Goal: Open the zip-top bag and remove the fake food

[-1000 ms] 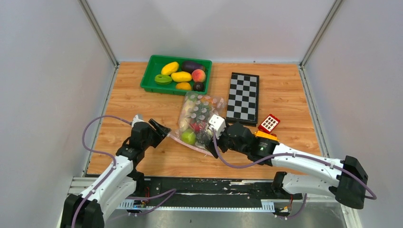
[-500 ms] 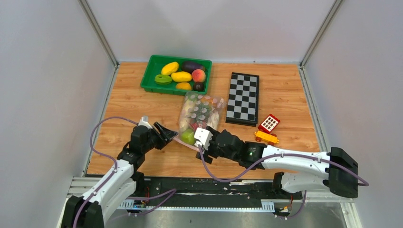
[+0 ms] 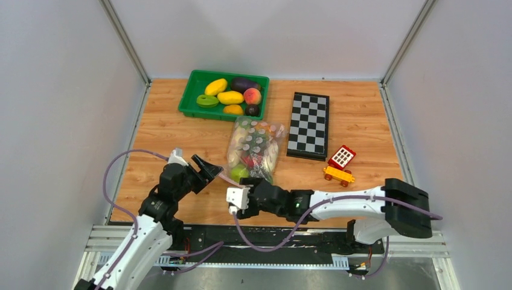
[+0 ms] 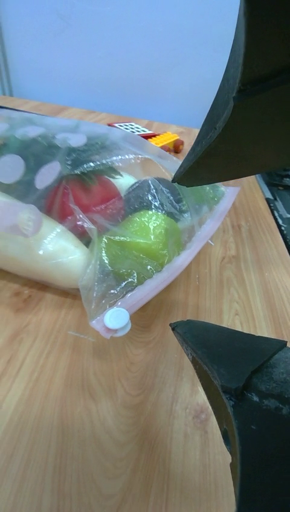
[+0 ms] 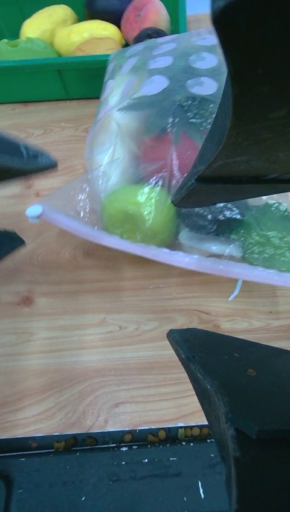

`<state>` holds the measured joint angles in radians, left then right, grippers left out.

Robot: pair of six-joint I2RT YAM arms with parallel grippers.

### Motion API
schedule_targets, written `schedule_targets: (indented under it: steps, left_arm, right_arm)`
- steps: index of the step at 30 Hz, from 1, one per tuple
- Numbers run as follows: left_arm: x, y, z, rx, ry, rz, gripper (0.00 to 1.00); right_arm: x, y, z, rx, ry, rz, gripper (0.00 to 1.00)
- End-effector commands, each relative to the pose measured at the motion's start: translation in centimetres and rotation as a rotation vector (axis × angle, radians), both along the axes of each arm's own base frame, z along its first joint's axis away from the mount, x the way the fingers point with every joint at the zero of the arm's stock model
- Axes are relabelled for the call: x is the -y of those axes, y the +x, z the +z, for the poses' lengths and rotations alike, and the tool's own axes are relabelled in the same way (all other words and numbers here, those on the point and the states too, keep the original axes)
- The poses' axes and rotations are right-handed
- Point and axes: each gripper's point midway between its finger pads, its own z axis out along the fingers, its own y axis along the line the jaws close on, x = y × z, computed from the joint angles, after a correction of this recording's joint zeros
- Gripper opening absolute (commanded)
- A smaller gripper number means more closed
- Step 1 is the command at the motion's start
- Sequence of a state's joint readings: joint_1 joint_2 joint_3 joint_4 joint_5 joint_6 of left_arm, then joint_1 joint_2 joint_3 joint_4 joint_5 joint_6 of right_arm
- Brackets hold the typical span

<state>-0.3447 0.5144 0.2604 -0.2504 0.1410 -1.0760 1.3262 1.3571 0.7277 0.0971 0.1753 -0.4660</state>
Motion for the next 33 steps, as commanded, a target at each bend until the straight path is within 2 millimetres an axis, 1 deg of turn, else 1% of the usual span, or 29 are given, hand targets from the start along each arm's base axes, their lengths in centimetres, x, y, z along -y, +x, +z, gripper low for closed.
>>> schedule_targets:
  steps: [1, 2, 3, 4, 8, 12, 14, 17, 20, 21, 23, 26, 27, 30, 33]
  left_arm:
    - [-2.8, -0.5, 0.8, -0.011, 0.117, 0.097, 0.90]
    - [-3.4, -0.5, 1.0, -0.007, 0.137, 0.123, 0.91]
    - [-3.9, -0.6, 1.3, -0.006, 0.154, 0.138, 0.93]
    - [-4.1, -0.6, 1.7, 0.000, 0.165, 0.146, 0.94]
    - [-5.4, -0.9, 2.2, -0.012, 0.232, 0.171, 0.96]
    - [-5.7, -1.0, 2.3, -0.027, 0.263, 0.172, 0.97]
    - [-5.5, -1.0, 2.2, -0.032, 0.260, 0.166, 0.97]
    - [-5.2, -0.9, 2.0, -0.033, 0.248, 0.155, 0.97]
    - [-5.0, -0.8, 2.0, -0.025, 0.237, 0.148, 0.97]
    - [-4.9, -0.8, 2.0, -0.024, 0.235, 0.146, 0.97]
    - [-4.8, -0.7, 2.0, -0.020, 0.229, 0.142, 0.97]
    - [-4.2, -0.5, 2.0, -0.018, 0.209, 0.125, 0.97]
    - [-3.9, -0.4, 1.9, -0.018, 0.198, 0.114, 0.97]
    - [-2.6, -0.3, 1.8, -0.014, 0.146, 0.067, 0.97]
    - [-1.0, -0.2, 1.5, -0.020, 0.092, 0.003, 0.96]
  right_arm:
    - [-2.8, 0.7, 1.0, 0.207, -0.050, 0.014, 0.69]
    - [-3.1, 0.9, 0.0, 0.236, -0.093, 0.004, 0.65]
    - [-3.5, 1.2, 0.0, 0.274, -0.114, -0.015, 0.62]
    - [-3.6, 1.5, -0.7, 0.292, -0.144, -0.023, 0.61]
    - [-4.8, 2.3, -1.2, 0.370, -0.160, -0.062, 0.54]
    - [-5.3, 3.1, -1.9, 0.414, -0.182, -0.090, 0.50]
    - [-5.1, 3.6, -2.5, 0.441, -0.209, -0.109, 0.45]
    - [-4.6, 4.0, -3.7, 0.473, -0.247, -0.124, 0.30]
    - [-4.0, 4.0, -4.3, 0.474, -0.264, -0.129, 0.21]
    - [-3.7, 4.0, -4.3, 0.473, -0.266, -0.132, 0.19]
    - [-2.9, 3.8, -4.2, 0.465, -0.274, -0.137, 0.11]
    - [-1.7, 3.5, -3.5, 0.438, -0.263, -0.138, 0.01]
    - [-1.3, 3.2, -3.1, 0.424, -0.249, -0.134, 0.00]
    - [-0.1, 2.5, -2.6, 0.381, -0.217, -0.114, 0.00]
    - [1.4, 1.9, -2.9, 0.354, -0.208, -0.105, 0.00]
